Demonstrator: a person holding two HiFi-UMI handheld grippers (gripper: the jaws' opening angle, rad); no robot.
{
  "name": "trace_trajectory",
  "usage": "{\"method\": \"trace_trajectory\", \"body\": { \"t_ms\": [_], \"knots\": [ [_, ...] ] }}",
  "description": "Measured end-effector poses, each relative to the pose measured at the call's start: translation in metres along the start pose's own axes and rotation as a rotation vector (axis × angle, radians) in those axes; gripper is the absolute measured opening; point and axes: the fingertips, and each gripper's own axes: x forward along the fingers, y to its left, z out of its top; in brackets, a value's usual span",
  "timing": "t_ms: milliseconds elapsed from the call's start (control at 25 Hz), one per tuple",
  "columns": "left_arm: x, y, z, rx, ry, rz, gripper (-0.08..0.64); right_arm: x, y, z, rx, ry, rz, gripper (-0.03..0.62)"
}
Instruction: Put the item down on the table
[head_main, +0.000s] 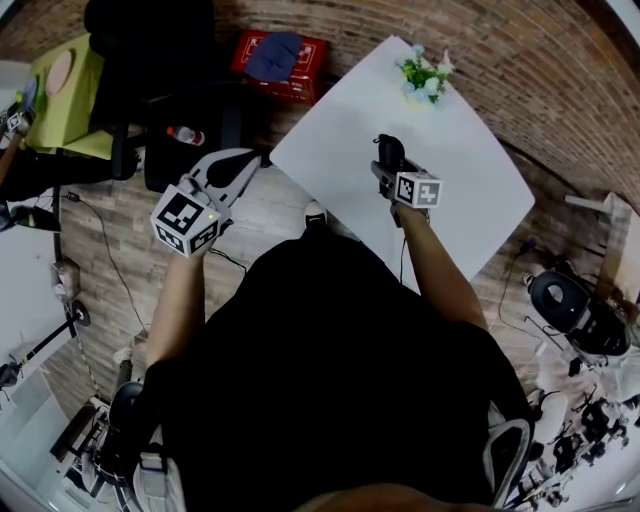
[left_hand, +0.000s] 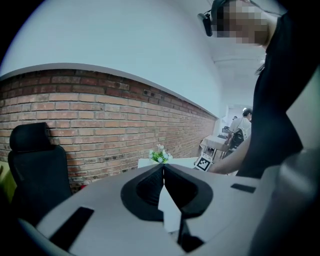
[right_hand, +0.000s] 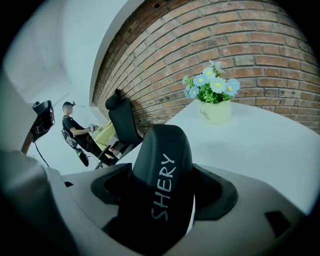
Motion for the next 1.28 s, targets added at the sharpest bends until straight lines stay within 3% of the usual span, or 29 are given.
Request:
{"method": "trace_trajectory", "body": {
  "t_ms": [520,1280],
  "knots": [
    [-0.006,0.015,-0.006,-0.016,0.007,0.035,0.011,0.038,-0.006,-0.016,-0.065,0.091,0.000,0.382],
    [-0.021,0.027,-0.022,-0.048,0.020,0.072,0.011,0.074,-0.012,-0.033,-0.079,0.162,-0.011,0.382]
  ]
}}
